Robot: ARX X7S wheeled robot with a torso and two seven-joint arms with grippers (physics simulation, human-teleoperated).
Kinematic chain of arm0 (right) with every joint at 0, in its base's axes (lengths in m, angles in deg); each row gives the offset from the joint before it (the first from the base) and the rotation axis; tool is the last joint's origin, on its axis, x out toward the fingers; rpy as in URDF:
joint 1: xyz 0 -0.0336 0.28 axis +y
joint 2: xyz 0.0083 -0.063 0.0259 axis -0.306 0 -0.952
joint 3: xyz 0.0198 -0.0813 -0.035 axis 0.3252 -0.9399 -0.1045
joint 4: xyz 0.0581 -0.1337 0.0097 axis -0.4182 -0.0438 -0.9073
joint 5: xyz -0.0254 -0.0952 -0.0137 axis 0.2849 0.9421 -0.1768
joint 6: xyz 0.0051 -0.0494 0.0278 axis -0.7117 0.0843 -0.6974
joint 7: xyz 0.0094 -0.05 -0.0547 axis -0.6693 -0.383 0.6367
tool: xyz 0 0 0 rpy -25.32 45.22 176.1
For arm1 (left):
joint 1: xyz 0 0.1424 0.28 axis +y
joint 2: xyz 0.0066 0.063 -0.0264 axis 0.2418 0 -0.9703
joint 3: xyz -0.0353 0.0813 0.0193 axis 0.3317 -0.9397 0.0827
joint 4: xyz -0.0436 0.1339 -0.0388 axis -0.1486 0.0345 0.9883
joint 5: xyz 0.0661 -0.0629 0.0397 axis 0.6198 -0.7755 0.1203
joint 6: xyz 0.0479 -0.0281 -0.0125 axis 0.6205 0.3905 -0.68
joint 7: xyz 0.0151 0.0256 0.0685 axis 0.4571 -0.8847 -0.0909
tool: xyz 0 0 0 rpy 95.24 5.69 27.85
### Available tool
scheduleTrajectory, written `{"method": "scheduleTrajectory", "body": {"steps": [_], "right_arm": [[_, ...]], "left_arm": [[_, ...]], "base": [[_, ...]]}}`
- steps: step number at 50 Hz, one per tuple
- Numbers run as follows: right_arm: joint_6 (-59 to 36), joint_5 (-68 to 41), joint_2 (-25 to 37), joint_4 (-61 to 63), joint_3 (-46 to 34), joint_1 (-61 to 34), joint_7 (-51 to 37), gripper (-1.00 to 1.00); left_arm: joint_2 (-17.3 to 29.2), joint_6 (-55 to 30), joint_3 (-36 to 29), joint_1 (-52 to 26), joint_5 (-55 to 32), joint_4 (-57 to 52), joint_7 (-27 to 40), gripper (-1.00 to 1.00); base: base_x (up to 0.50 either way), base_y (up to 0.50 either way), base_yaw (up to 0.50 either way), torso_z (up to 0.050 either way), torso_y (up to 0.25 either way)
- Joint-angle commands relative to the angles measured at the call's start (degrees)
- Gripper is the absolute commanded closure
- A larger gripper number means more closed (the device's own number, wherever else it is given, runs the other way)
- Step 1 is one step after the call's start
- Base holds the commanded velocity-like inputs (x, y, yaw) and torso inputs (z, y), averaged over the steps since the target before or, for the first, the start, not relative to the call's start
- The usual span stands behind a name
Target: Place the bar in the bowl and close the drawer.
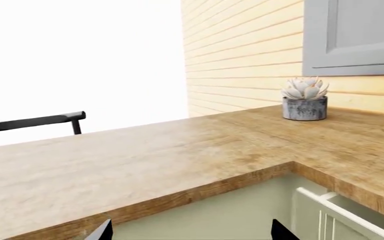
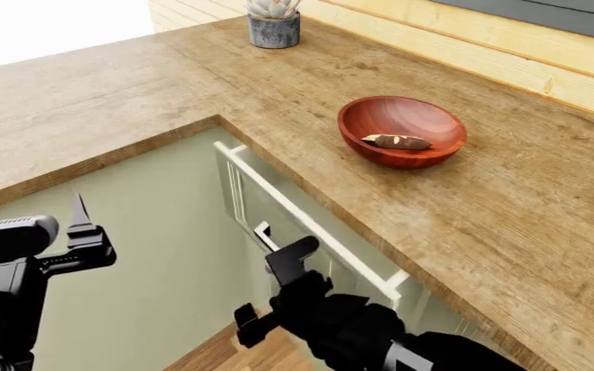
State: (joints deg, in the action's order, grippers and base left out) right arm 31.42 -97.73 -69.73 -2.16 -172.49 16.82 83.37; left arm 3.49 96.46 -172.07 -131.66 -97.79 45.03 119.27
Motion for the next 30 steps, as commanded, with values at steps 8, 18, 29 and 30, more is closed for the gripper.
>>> {"method": "scheduleTrajectory", "body": {"steps": [8,18,29,30], "right_arm": [[1.1,-2.9,-0.3,-10.0,1.3,1.3,1.2,-1.0],[1.6,-3.7,-0.3,-12.3,1.3,2.4,-0.6,-1.0],[2.8,-3.1,-0.3,-15.1,1.8,3.6,-4.8,-1.0],[2.9,-3.3,-0.3,-15.4,1.8,3.6,-5.0,-1.0]], "left_arm": [[-1.4,-0.7,0.8,0.6,3.2,0.8,-1.7,-1.0],[-1.8,-1.1,1.1,0.4,2.9,0.9,-2.1,-1.0],[-2.1,-0.7,1.1,0.9,2.9,1.7,-2.4,-1.0],[-2.1,-0.7,1.1,0.9,2.9,1.7,-2.5,-1.0]], "base": [[0.0,0.0,0.0,0.0,0.0],[0.0,0.0,0.0,0.0,0.0],[0.0,0.0,0.0,0.0,0.0],[0.0,0.0,0.0,0.0,0.0]]}}
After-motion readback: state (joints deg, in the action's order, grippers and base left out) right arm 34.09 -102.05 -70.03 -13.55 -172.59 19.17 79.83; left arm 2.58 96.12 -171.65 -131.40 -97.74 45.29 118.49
